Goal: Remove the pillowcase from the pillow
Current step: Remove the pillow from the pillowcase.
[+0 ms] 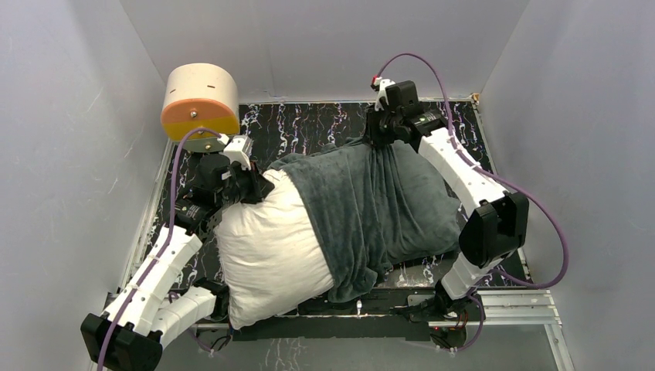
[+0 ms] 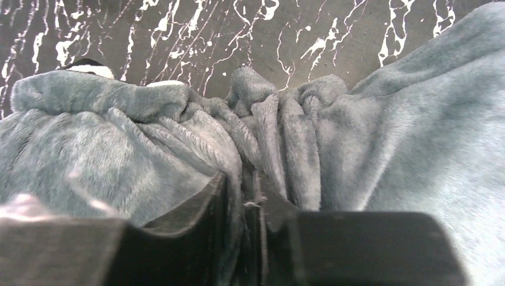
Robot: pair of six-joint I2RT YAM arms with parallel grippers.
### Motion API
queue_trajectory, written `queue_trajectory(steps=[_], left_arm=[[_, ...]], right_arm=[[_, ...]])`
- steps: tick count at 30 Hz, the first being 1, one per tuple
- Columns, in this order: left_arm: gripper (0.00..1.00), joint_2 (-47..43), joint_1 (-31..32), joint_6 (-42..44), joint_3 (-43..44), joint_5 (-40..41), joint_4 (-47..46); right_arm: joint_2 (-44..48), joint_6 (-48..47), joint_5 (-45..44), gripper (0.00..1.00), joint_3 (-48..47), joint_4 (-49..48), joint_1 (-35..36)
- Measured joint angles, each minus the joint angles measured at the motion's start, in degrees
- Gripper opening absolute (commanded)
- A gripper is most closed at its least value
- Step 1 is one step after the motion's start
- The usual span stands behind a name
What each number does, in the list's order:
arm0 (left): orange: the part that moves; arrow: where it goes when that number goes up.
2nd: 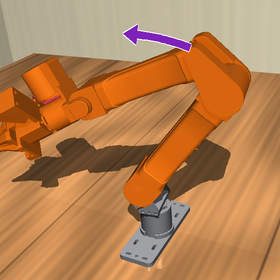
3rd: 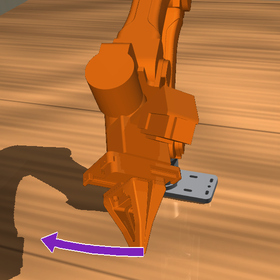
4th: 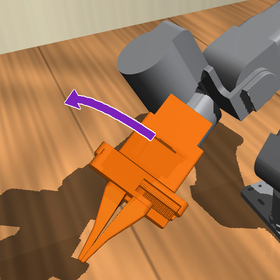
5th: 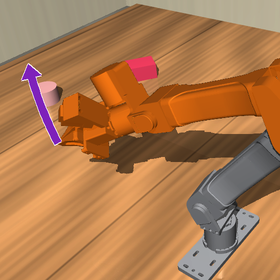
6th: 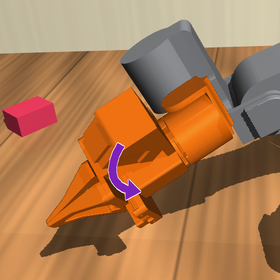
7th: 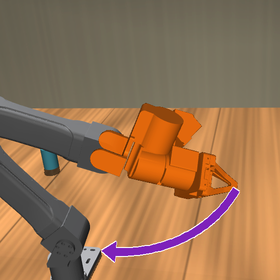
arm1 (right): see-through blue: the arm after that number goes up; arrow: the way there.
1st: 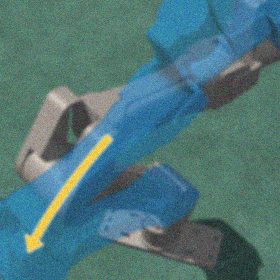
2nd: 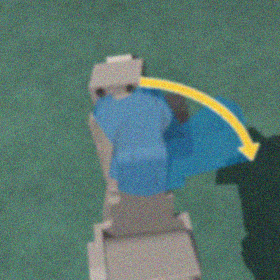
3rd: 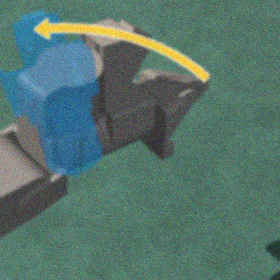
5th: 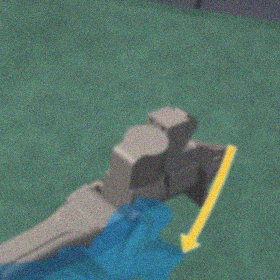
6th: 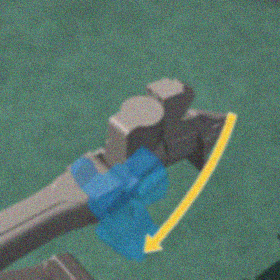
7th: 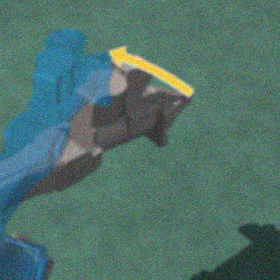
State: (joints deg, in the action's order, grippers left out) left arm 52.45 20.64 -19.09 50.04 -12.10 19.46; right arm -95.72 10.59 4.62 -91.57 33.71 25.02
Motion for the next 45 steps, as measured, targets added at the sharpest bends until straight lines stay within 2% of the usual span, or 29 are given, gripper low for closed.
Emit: queue_trajectory(steps=[4,6,11,14,16,17,20,21,22,23,26,30,32,34,36,38,42,45], left_arm=[[0.00,0.0,-0.1,0.0,0.0,0.0,0.4],[0.00,0.0,-0.2,0.1,0.0,0.0,0.7],[0.00,0.0,-0.2,0.1,0.0,0.0,0.8],[0.00,0.0,-0.2,0.0,0.0,0.0,0.8],[0.00,0.0,-0.2,0.0,0.0,0.0,0.8],[0.00,0.0,-0.2,0.0,0.0,0.0,0.8],[0.00,0.0,-0.3,0.1,0.0,0.4,1.1],[0.00,0.0,-0.3,0.0,0.0,0.7,1.4],[0.00,0.0,-0.3,0.0,0.0,1.0,1.8],[0.00,0.0,-0.3,0.0,0.0,1.2,2.0],[0.00,-0.1,-0.3,-0.4,0.0,1.9,1.9],[0.00,-0.9,0.0,-1.1,0.0,2.2,1.2],[0.00,-1.2,0.2,-1.3,0.0,2.3,0.9],[0.00,-1.3,0.2,-1.4,0.0,2.5,1.0],[0.00,-1.4,0.2,-1.5,0.0,2.6,1.2],[0.00,-1.6,0.2,-1.5,0.0,2.6,1.6],[0.00,-2.0,0.2,-1.1,0.0,2.2,2.3],[0.00,-2.0,0.1,-0.5,0.0,2.1,2.8]], right_arm=[[1.4,-0.4,1.6,0.63,-1.6,1.0,-0.2],[1.5,-1.0,2.0,0.73,-3.1,1.1,0.5],[1.5,-2.7,4.2,0.82,-4.4,1.5,6.0],[0.3,-4.1,3.8,0.82,-4.7,2.8,11.1],[-1.5,-4.9,2.4,0.77,-5.2,3.3,13.7],[-2.9,-5.2,1.1,0.71,-5.2,3.5,15.2],[-6.0,-5.9,-3.8,0.37,-5.0,3.6,17.0],[-6.3,-5.9,-6.2,0.20,-4.4,2.8,17.1],[-6.2,-6.0,-8.9,0.08,-3.1,1.5,17.1],[-5.8,-6.4,-10.4,0.03,-2.2,0.5,17.0],[-4.4,-5.7,-11.5,0.02,0.8,-2.2,14.3],[-4.2,-3.2,-8.9,0.03,0.9,-1.5,7.5],[-4.1,-1.7,-8.3,0.03,0.6,-0.5,6.3],[-4.0,-0.8,-8.5,0.11,0.2,0.1,6.3],[-4.0,-0.1,-8.3,0.27,-0.4,0.8,6.3],[-3.8,0.1,-7.1,0.38,-1.2,1.5,6.2],[-1.5,0.0,-1.4,0.67,-1.7,2.1,4.7],[0.9,-0.7,1.6,0.79,-2.2,1.9,4.7]])
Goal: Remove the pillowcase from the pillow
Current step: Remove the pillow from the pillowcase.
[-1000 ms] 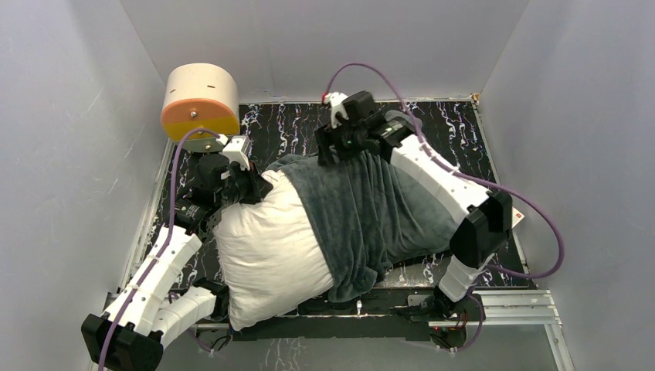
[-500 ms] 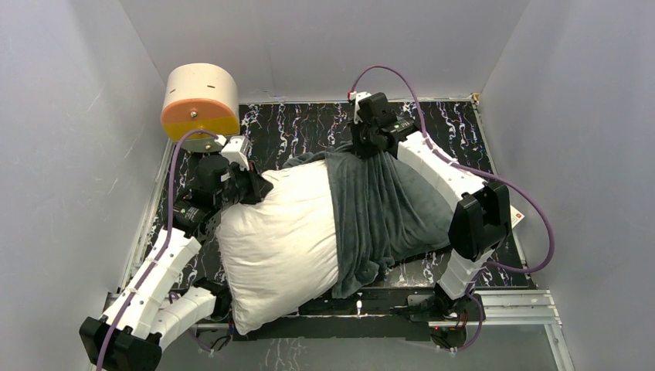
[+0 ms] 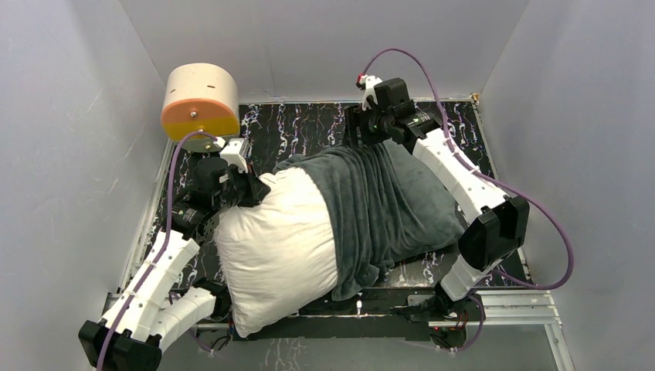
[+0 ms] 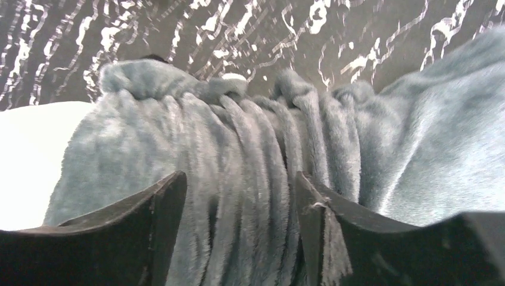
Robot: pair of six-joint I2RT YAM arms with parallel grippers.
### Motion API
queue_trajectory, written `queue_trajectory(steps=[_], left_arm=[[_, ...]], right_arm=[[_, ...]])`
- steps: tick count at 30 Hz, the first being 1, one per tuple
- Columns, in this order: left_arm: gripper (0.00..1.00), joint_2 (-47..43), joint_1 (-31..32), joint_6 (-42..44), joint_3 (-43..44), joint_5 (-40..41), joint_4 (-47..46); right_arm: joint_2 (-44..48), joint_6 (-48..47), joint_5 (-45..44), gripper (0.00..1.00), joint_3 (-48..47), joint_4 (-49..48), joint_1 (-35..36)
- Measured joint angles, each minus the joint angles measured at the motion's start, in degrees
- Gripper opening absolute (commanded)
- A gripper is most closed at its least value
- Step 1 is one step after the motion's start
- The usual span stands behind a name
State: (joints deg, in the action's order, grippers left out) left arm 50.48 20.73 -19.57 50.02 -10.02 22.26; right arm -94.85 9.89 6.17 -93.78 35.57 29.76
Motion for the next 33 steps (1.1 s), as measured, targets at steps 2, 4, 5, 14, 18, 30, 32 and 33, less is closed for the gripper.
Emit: queue_trajectory(steps=[2,4,5,14,18,30,32,33], left_arm=[[0.00,0.0,0.0,0.3,0.0,-0.1,0.5],[0.00,0.0,-0.2,0.5,0.0,-0.2,0.7],[0.00,0.0,-0.2,0.5,0.0,-0.3,0.7],[0.00,0.0,-0.3,0.5,0.0,-0.5,0.7],[0.00,-0.1,-0.3,0.5,0.0,0.1,1.2],[0.00,0.2,1.1,-3.8,0.4,5.9,0.9],[0.00,0.5,1.1,-4.2,0.5,6.5,1.1],[0.00,0.7,1.1,-4.3,0.5,6.5,1.1]], right_arm=[[0.3,-0.6,0.4,0.86,-2.5,0.4,0.7],[-0.7,-1.4,0.6,0.95,-6.1,0.6,2.2],[-1.6,-2.0,0.9,0.98,-8.1,0.8,3.1],[-18.5,-5.6,-1.2,0.75,-18.1,7.9,7.3],[-20.2,-5.7,-7.6,0.12,-13.3,6.9,7.1],[-14.4,0.6,-5.2,0.12,-7.6,7.2,-3.7],[-14.3,1.3,-5.0,0.26,-7.6,7.2,-3.7],[-14.2,1.6,-4.7,0.33,-7.6,7.2,-3.7]])
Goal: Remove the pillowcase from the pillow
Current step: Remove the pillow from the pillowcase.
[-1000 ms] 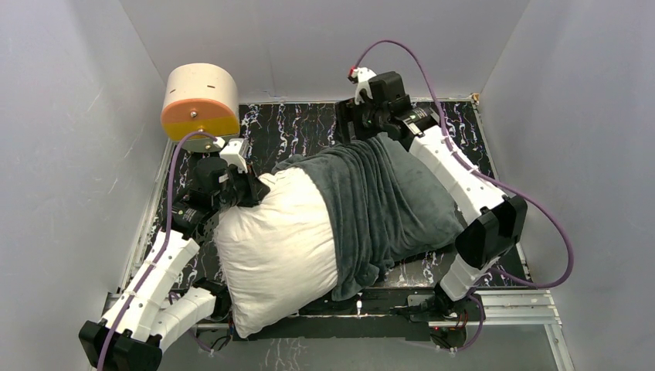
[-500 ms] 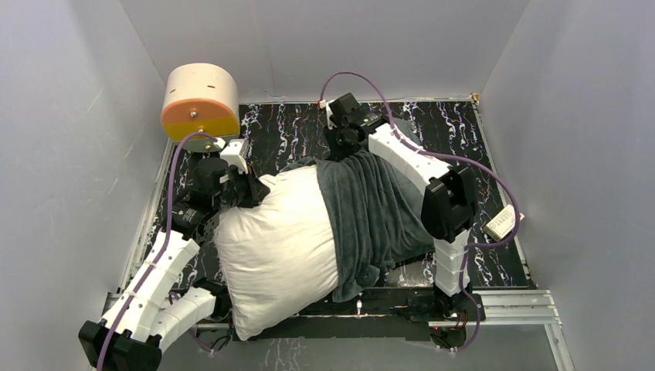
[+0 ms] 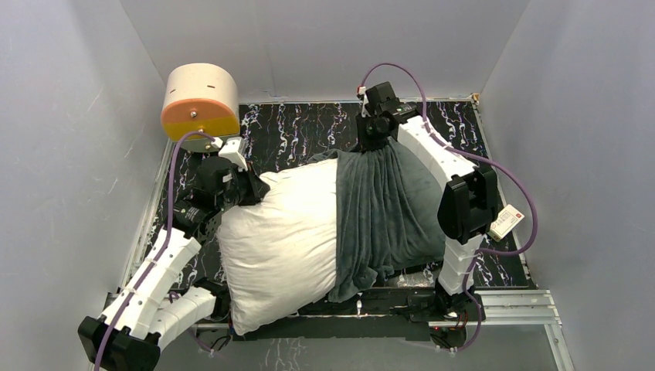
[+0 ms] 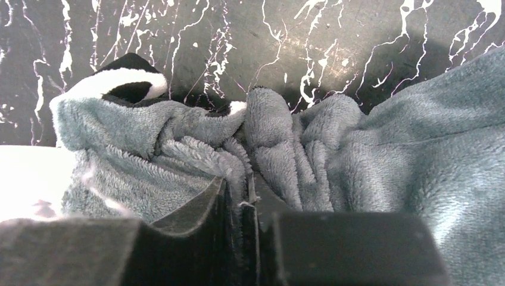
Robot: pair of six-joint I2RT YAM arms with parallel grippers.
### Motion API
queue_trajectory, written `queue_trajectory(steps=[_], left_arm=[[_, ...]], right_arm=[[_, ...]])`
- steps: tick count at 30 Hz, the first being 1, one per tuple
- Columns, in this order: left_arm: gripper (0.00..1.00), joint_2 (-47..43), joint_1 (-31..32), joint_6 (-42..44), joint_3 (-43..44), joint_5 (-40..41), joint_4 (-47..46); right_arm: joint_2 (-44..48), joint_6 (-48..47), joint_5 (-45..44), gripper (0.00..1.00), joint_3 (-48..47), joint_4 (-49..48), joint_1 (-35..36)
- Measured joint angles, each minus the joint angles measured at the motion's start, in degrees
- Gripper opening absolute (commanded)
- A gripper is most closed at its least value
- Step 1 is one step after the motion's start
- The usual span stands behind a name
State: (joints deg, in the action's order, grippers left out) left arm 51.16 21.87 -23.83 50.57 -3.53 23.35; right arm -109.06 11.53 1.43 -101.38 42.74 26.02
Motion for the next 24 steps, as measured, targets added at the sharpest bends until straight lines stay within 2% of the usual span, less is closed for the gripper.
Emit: queue_trajectory(steps=[1,5,9,13,17,23,24], left_arm=[[0.00,0.1,0.0,0.0,0.0,0.0,0.0],[0.00,1.0,0.0,0.9,0.3,-0.1,-0.2],[0.00,4.9,-0.7,2.2,1.6,0.7,-0.1],[0.00,11.7,-1.1,3.5,4.8,1.7,-0.2],[0.00,19.8,-1.5,4.9,11.5,3.4,1.9],[0.00,32.7,-4.4,5.9,23.4,2.8,3.0],[0.08,34.5,-4.8,5.9,25.3,2.6,3.1]], right_arm=[[0.2,-0.1,0.6,0.44,0.0,0.0,-0.1],[3.2,-0.6,2.4,0.63,0.4,-0.9,-0.9],[17.4,-1.9,0.2,0.76,11.7,-8.9,-1.2],[34.4,-1.4,1.5,0.78,22.7,-14.8,-0.7],[46.0,1.2,7.6,0.76,31.9,-18.4,0.8],[55.9,5.6,18.2,0.75,49.0,-19.2,6.0],[56.7,6.4,19.1,0.75,51.6,-19.2,7.1]])
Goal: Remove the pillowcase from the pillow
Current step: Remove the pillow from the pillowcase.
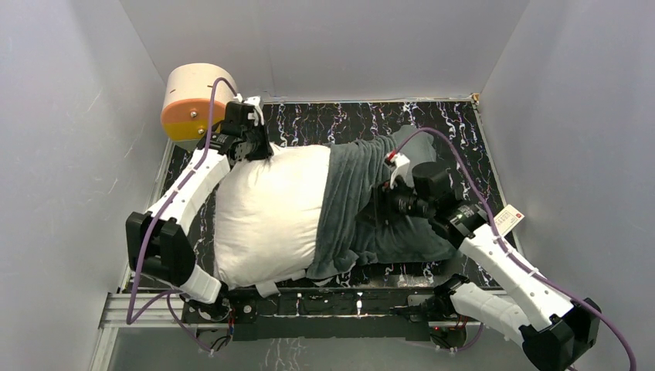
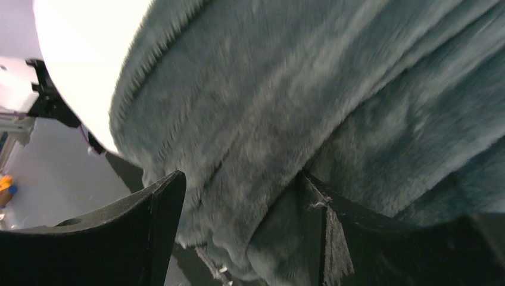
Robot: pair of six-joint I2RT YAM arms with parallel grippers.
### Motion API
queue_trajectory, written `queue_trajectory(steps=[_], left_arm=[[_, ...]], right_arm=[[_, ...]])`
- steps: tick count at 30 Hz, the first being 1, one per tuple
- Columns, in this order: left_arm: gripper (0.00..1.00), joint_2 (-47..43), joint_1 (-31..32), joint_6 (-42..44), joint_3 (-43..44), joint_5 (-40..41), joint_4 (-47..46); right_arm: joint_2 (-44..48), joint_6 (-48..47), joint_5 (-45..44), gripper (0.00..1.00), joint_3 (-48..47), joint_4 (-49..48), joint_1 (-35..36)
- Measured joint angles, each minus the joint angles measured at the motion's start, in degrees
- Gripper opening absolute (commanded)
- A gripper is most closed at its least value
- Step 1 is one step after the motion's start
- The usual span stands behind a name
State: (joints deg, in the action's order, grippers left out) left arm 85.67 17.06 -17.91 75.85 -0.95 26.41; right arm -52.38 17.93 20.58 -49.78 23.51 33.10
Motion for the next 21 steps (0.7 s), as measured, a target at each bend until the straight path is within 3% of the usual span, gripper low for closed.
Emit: queue_trajectory(steps=[2,3,4,5,9,17,21], left_arm=[[0.43,2.3,-0.5,0.1,2.8,-0.3,0.4],[0.68,2.9,-0.7,0.4,3.9,-0.4,0.6],[0.83,3.0,-0.8,0.6,4.6,-0.2,0.8],[0.90,2.8,-1.1,0.7,5.0,0.0,0.7],[0.98,-3.1,-2.0,-0.3,3.1,-0.5,0.7],[0.98,-30.5,-1.8,-5.5,-8.7,-4.3,4.1],[0.98,-37.2,-1.2,-8.5,-14.3,-9.1,5.1]], right_arm=[[0.6,1.6,-0.1,0.76,3.5,0.0,1.7],[0.5,2.6,-0.9,0.76,4.5,-0.2,2.3],[0.3,3.7,-1.9,0.76,4.9,-0.2,2.6],[-0.2,5.0,-3.3,0.76,5.0,-0.2,2.8],[-4.2,9.4,-6.8,0.76,5.0,-3.3,3.0],[-12.3,13.6,-12.2,0.79,2.1,-8.8,3.4],[-18.4,12.1,-14.4,0.80,-3.3,-9.0,3.3]])
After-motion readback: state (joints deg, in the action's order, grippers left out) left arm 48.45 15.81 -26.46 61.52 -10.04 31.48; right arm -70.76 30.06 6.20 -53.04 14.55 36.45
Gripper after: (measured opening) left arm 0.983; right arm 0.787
